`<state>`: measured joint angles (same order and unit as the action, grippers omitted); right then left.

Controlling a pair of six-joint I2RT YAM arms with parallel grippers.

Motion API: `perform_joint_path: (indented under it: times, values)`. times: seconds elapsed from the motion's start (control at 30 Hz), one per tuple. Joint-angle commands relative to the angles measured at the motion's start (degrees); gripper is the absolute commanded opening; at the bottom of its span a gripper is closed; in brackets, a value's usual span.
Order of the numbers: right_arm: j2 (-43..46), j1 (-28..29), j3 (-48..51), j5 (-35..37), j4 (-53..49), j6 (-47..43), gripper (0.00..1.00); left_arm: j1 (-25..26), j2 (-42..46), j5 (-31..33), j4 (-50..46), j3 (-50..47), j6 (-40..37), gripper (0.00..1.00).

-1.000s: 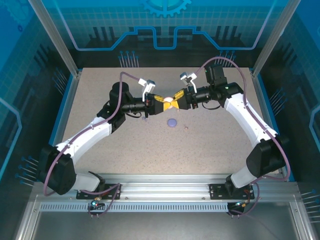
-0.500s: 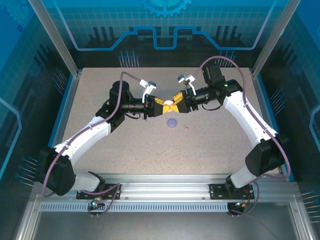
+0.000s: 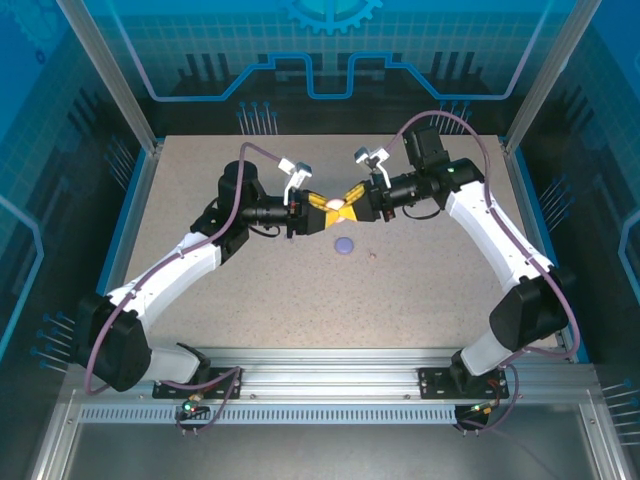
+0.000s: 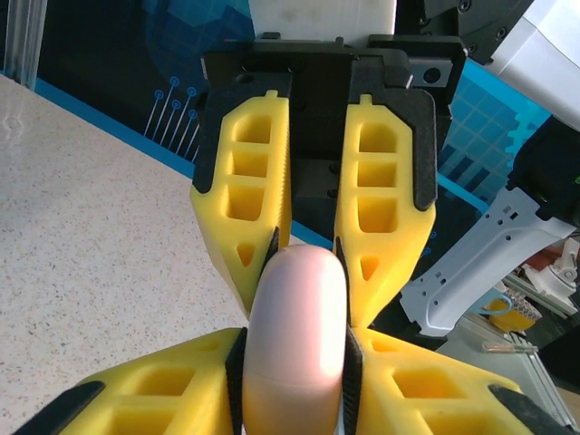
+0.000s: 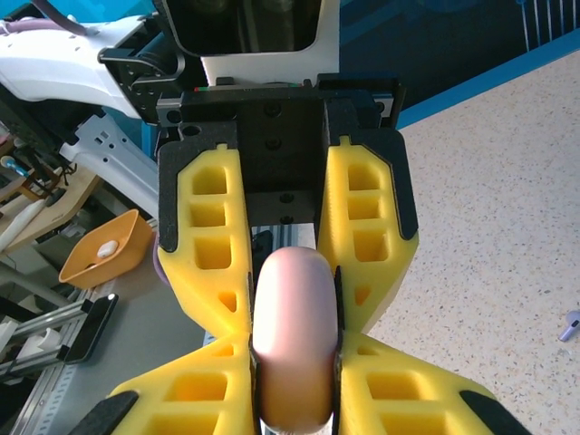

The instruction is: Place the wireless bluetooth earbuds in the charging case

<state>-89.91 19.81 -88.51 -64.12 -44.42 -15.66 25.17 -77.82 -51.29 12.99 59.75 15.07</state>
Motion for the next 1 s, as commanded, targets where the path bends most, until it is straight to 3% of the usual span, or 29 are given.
perform_joint_path:
  times: [0.0, 0.97]
  values:
    - [2.97, -0.83, 0.53, -3.27, 3.35, 3.08, 0.16, -0.05, 0.89, 0.75, 1.47, -0.68, 0.29, 0.38]
    - [2.63, 0.93, -0.52, -4.53, -0.14, 0.19, 0.18, 0.02, 0.83, -2.24, 5.86, -1.21, 2.68, 0.34]
